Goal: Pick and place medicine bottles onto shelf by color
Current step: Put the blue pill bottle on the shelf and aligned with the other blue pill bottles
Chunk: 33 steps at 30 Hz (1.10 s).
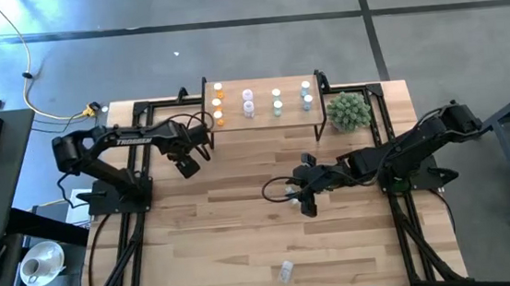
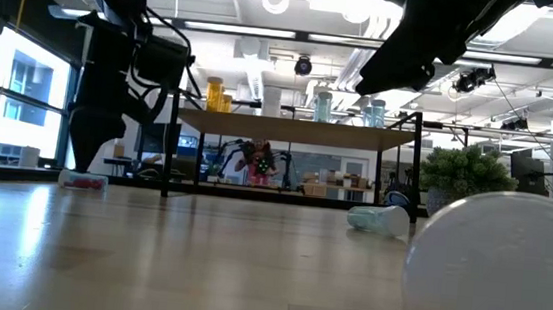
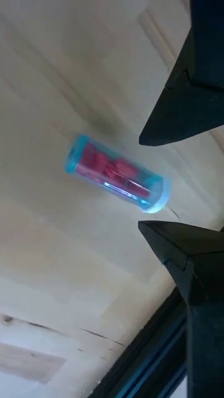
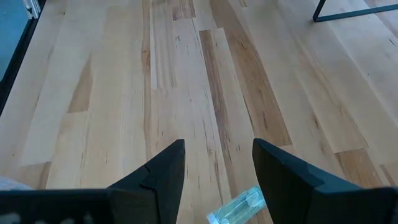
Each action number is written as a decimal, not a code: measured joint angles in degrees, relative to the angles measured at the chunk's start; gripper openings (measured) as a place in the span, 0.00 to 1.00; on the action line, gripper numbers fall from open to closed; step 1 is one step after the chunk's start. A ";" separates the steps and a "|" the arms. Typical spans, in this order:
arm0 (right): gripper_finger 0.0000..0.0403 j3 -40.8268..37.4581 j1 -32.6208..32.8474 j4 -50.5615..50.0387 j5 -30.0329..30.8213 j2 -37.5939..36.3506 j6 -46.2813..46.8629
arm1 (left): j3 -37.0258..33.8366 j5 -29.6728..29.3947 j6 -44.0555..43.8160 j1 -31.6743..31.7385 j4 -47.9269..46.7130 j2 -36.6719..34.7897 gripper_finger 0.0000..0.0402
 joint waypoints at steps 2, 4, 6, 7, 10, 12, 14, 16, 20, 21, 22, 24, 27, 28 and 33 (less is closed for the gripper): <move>0.44 0.01 -0.01 0.00 0.00 0.01 0.00 | 0.00 0.00 0.06 0.00 0.85 1.36 0.49; 0.44 0.02 -0.01 0.00 0.00 0.00 0.00 | 0.00 0.00 0.25 -0.02 2.10 2.60 0.49; 0.44 0.01 -0.01 0.00 0.01 0.00 0.00 | 0.00 0.02 0.79 -0.04 3.37 4.06 0.49; 0.44 0.00 0.00 0.00 0.00 0.00 0.00 | 0.00 0.01 1.16 -0.04 3.68 4.81 0.49; 0.44 0.02 0.00 0.00 0.00 0.00 0.00 | 0.03 -0.02 1.57 -0.04 4.72 6.95 0.49; 0.44 0.00 -0.02 0.00 0.00 0.00 0.00 | 0.23 0.02 2.37 -0.04 5.05 7.85 0.49; 0.44 0.01 0.00 0.00 0.00 0.01 0.00 | 0.23 0.01 3.37 -0.04 5.31 8.44 0.49; 0.44 0.00 0.00 0.00 0.00 0.00 0.00 | 0.21 0.00 4.02 -0.04 5.64 8.74 0.49; 0.44 0.02 -0.02 -0.02 0.00 0.00 0.00 | 0.17 -0.02 4.13 -0.04 5.75 8.77 0.49; 0.44 0.02 0.00 0.00 0.00 0.00 0.00 | 0.17 -0.02 4.13 -0.04 5.75 8.80 0.49; 0.44 0.02 -0.02 0.00 0.00 0.00 0.00 | 0.15 0.00 4.13 -0.04 5.75 8.80 0.48; 0.44 0.01 0.00 -0.02 0.00 0.00 0.00 | 0.15 0.26 4.12 -0.04 5.70 8.84 0.46; 0.44 0.02 -0.01 -0.02 0.00 0.00 0.00 | 0.13 0.88 4.04 -0.04 5.57 8.90 0.41; 0.44 0.02 -0.01 -0.02 0.00 0.00 0.00 | 0.13 1.28 3.96 -0.04 5.56 8.90 0.39; 0.44 0.00 -0.01 -0.02 0.00 0.00 0.00 | 0.11 2.84 2.98 -0.04 5.55 8.95 0.28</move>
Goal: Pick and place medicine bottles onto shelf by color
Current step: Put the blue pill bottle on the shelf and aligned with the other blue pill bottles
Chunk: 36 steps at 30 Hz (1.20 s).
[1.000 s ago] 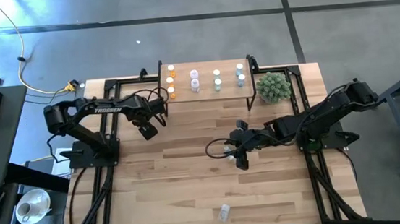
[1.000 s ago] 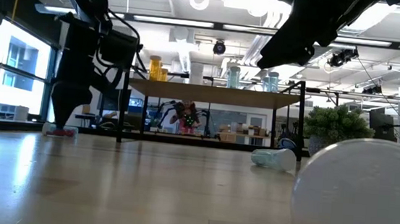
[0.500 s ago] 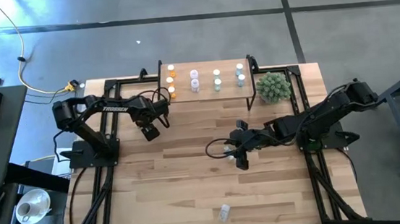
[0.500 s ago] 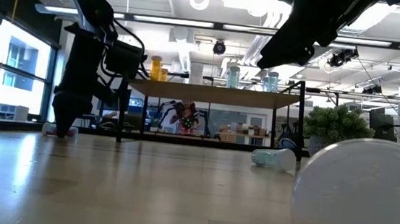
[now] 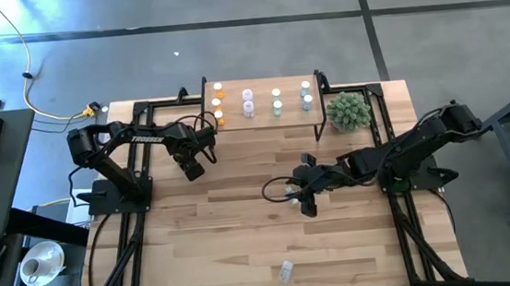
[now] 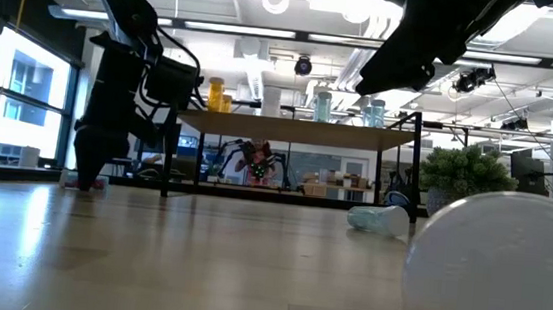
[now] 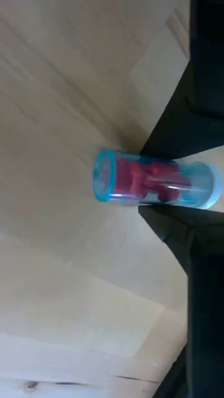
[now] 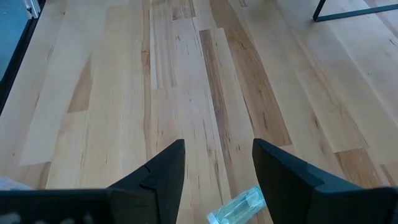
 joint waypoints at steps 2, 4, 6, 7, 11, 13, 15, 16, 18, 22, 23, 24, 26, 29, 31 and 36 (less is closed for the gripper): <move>0.44 0.01 0.01 0.00 0.00 0.00 0.00 | 0.00 0.15 -0.94 0.00 -0.18 0.00 0.25; 0.44 0.01 0.00 0.00 0.00 0.00 0.00 | 0.02 0.48 -1.99 0.00 -0.41 0.00 0.22; 0.44 -0.01 0.01 0.00 0.00 0.00 0.00 | 0.02 0.98 -3.19 -0.13 -0.76 0.00 0.21; 0.44 0.01 0.00 0.00 0.00 0.00 0.00 | 0.02 1.20 -3.90 -0.32 -0.91 0.00 0.21; 0.44 0.01 0.00 0.00 0.00 0.00 0.00 | -0.09 1.64 -6.98 -1.47 -1.52 -1.18 0.22; 0.44 0.00 0.00 0.00 0.01 0.00 0.00 | -0.32 2.77 -8.83 -2.42 -3.01 -1.95 0.22; 0.44 0.01 0.01 0.00 0.00 0.00 0.00 | -0.39 3.78 -9.80 -3.28 -4.24 -3.03 0.22; 0.44 0.01 -0.01 0.00 0.00 0.00 0.00 | -0.35 4.05 -9.91 -3.66 -4.53 -3.58 0.22; 0.44 0.00 0.00 0.00 0.00 0.00 0.00 | -0.32 4.42 -10.19 -4.39 -5.36 -3.99 0.22; 0.44 0.01 0.00 -0.01 0.00 0.00 0.00 | -0.31 5.54 -12.01 -6.21 -7.50 -4.86 0.22; 0.44 0.01 0.01 0.00 0.00 0.00 0.00 | -0.31 5.58 -12.31 -6.62 -7.77 -5.07 0.22; 0.44 0.01 0.00 0.00 0.00 0.00 0.00 | -0.31 5.50 -12.69 -7.11 -8.04 -5.46 0.22; 0.44 0.01 -0.01 0.00 0.00 0.00 0.00 | -0.28 5.48 -13.63 -8.09 -8.03 -6.10 0.22; 0.44 0.00 -0.01 0.00 0.00 0.00 0.00 | -0.24 6.82 -15.74 -9.69 -7.92 -7.40 0.22; 0.44 0.01 0.00 0.00 0.00 0.00 0.00 | -0.24 7.78 -17.80 -10.98 -7.72 -8.42 0.22; 0.44 0.00 -0.01 0.02 0.00 0.00 0.00 | -0.20 8.34 -25.63 -15.87 -7.52 -11.83 0.22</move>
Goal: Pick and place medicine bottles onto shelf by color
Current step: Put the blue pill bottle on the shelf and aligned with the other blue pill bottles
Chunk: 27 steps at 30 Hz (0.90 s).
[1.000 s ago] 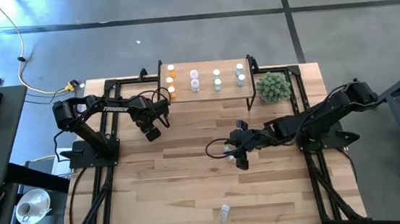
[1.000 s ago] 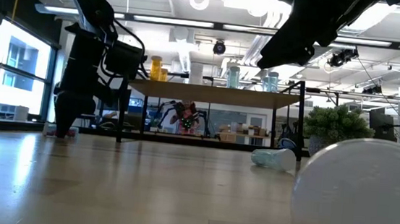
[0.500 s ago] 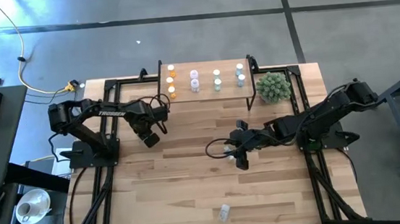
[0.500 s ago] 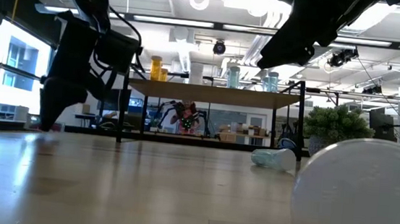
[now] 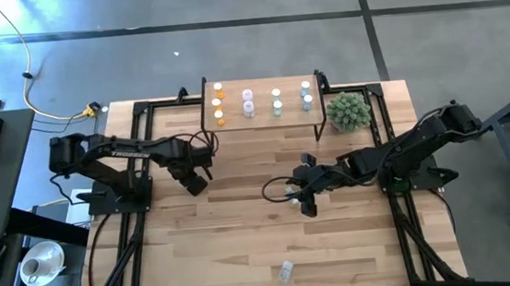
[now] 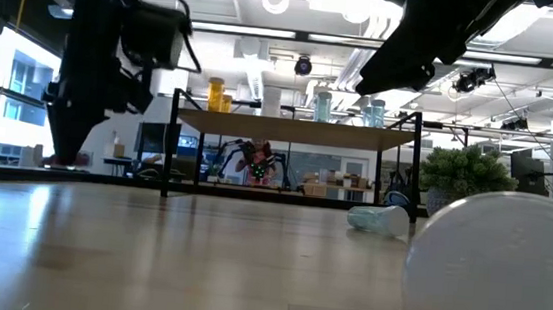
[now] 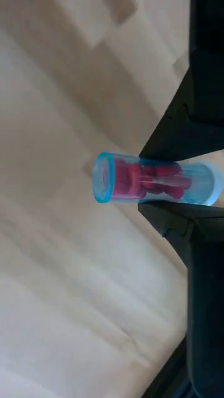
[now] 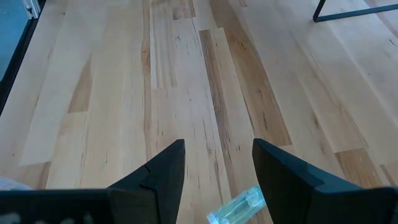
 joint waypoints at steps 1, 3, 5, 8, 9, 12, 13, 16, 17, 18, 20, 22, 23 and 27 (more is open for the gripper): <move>0.44 0.01 0.02 0.00 0.00 0.00 0.00 | 0.02 -0.01 -1.12 -1.05 0.00 -0.77 0.22; 0.44 0.02 0.02 0.00 0.00 0.00 0.00 | 0.04 -0.01 -3.41 -3.08 0.14 -2.30 0.22; 0.44 0.01 0.00 0.01 0.00 0.00 0.00 | 0.04 -0.01 -5.60 -5.00 0.56 -3.65 0.22; 0.44 0.02 0.00 0.01 0.00 0.00 0.00 | 0.04 -0.03 -8.82 -7.50 2.51 -5.85 0.22; 0.44 0.01 0.01 0.02 0.00 0.00 0.00 | 0.04 -0.05 -9.75 -8.26 3.83 -6.47 0.22; 0.44 0.02 0.02 0.02 0.00 0.00 0.00 | 0.04 -0.05 -11.64 -10.47 9.85 -8.07 0.22; 0.44 0.02 0.02 0.02 0.00 0.00 0.00 | 0.07 -0.05 -11.92 -11.11 12.29 -8.49 0.22; 0.44 0.00 0.00 0.04 0.00 0.00 0.00 | 0.11 -0.07 -11.89 -12.74 21.19 -9.18 0.22; 0.44 0.01 0.02 0.04 0.00 0.00 0.00 | 0.11 -0.07 -11.77 -13.17 24.52 -9.15 0.22; 0.44 0.01 0.01 0.04 0.00 0.00 0.00 | 0.11 -0.09 -11.03 -13.52 27.51 -9.15 0.22; 0.44 0.02 0.00 0.04 0.00 0.00 0.00 | 0.11 -0.12 -9.45 -14.19 34.07 -9.15 0.22; 0.44 0.01 0.01 0.04 0.00 0.00 0.00 | 0.11 -0.50 -7.90 -14.58 39.80 -9.13 0.22; 0.44 0.00 0.00 0.04 0.00 0.00 0.00 | 0.11 -0.88 -7.01 -14.83 42.65 -9.13 0.22; 0.44 0.02 0.00 0.07 0.00 0.00 -0.11 | 0.11 -2.82 -3.03 -15.35 52.22 -9.13 0.22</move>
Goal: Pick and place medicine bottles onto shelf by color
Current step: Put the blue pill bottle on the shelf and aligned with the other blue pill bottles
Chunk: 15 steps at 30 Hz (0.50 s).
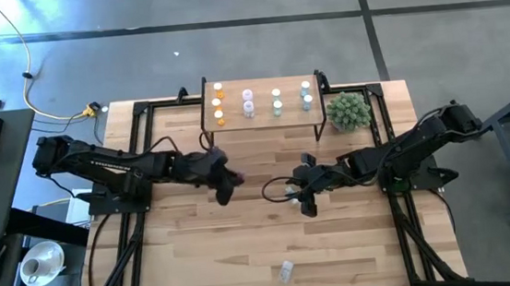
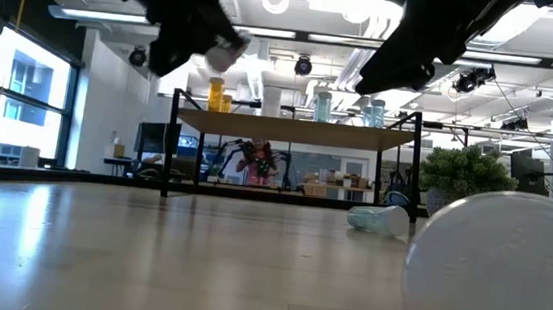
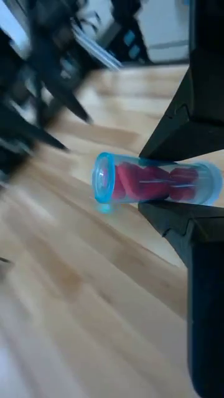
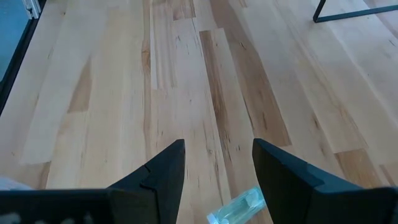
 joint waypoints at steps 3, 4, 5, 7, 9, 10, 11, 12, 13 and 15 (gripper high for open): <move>0.44 -0.01 0.01 0.38 0.00 0.00 -2.08 | 0.00 -1.75 3.39 -0.47 6.22 0.08 0.22; 0.44 -0.01 0.01 0.82 0.00 0.00 -2.79 | 0.02 -2.40 4.61 -0.64 8.59 0.45 0.22; 0.44 -0.01 0.01 1.32 0.00 0.00 -3.34 | 0.04 -2.54 5.90 -0.73 10.67 0.76 0.22; 0.44 -0.02 0.02 2.15 0.01 0.00 -4.66 | 0.04 -2.31 8.76 -0.91 14.80 1.08 0.22; 0.44 -0.01 0.25 3.24 0.04 0.00 -6.07 | 0.09 -2.07 11.43 -0.93 20.18 1.92 0.22; 0.44 -0.01 0.41 3.81 0.03 0.00 -6.89 | 0.09 -1.55 12.75 -0.93 22.24 2.40 0.22; 0.44 0.00 0.71 4.51 0.02 0.00 -7.54 | 0.02 -0.62 14.35 -0.93 24.39 2.89 0.22; 0.44 -0.01 1.04 5.09 0.01 0.00 -8.41 | 0.02 0.59 16.16 -0.91 27.40 3.64 0.22; 0.44 -0.02 1.44 5.74 -0.01 0.00 -9.09 | 0.06 2.08 17.79 -0.88 30.56 4.42 0.22; 0.44 0.00 2.37 7.06 0.02 0.00 -10.96 | 0.04 5.18 19.88 -0.90 35.23 5.69 0.22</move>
